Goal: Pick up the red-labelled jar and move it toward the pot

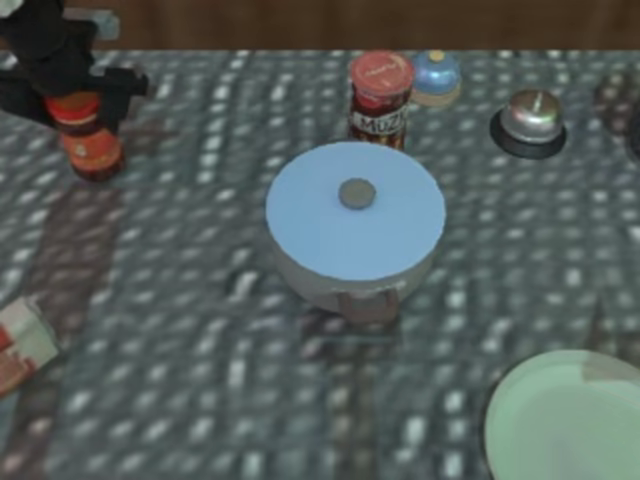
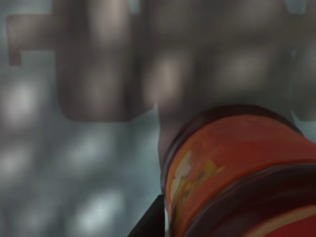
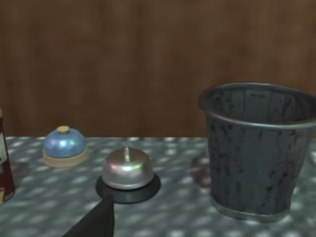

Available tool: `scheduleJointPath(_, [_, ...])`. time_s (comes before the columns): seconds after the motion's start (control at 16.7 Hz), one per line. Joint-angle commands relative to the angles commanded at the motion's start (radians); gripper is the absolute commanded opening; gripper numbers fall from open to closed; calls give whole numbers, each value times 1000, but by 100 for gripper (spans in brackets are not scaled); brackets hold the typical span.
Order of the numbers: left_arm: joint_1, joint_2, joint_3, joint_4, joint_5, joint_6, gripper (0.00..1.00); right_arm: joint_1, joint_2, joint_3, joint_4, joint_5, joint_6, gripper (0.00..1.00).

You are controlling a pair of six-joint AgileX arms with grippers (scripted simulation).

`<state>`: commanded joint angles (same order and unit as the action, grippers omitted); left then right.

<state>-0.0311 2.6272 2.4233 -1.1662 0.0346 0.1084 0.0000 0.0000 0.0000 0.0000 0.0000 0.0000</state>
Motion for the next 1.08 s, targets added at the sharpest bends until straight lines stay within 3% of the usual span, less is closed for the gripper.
scheduleJointPath(0.18, [0, 0, 0, 0, 0, 0, 2, 0, 0, 0, 0, 0, 0, 100])
scheduleJointPath(0.24, [0, 0, 0, 0, 0, 0, 0, 0, 0, 0, 0, 0, 0, 100])
scheduleJointPath(0.78, [-1, -2, -2, 0, -1, 1, 0, 0, 0, 0, 0, 0, 0, 100])
scheduleJointPath(1.08, [4, -171, -170, 3, -7, 2, 0, 0, 0, 0, 0, 0, 0, 100])
